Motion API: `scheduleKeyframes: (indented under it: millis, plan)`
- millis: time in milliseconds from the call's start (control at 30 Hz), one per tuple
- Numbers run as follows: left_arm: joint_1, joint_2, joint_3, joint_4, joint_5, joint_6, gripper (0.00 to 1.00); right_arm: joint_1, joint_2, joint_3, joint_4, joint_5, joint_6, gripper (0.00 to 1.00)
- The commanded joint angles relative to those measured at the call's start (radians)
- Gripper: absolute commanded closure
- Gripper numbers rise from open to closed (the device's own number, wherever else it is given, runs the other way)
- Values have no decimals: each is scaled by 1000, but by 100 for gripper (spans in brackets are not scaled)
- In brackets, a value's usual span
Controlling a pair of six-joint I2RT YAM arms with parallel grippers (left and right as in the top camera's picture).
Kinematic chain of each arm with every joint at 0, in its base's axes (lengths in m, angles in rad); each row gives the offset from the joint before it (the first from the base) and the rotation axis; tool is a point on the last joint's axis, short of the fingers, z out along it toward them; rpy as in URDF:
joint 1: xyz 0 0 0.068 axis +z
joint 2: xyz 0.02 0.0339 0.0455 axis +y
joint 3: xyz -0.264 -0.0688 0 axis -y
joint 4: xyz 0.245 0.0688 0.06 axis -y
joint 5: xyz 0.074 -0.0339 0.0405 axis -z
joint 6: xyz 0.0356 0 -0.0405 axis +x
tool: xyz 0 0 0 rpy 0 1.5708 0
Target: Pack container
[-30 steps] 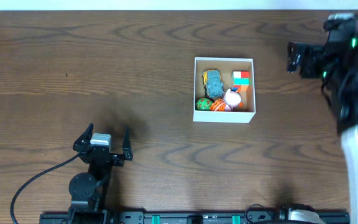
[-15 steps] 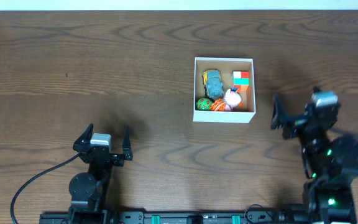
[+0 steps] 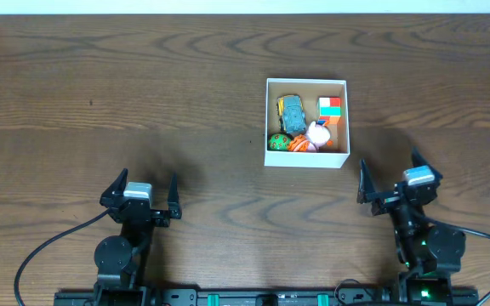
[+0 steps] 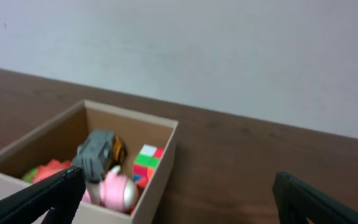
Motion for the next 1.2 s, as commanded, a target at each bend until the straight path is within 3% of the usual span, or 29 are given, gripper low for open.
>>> scheduleKeyframes:
  millis: [0,633,1167]
  plan:
    - [5,-7,-18,-33,3,-9,2,10,-38,-27,6,26,-24,1]
    - [5,-7,-18,-33,3,-9,2,14,-276,-87,-77,71,-33,1]
    - [5,-7,-18,-33,3,-9,2,14,-281,-86,-223,79,-66,1]
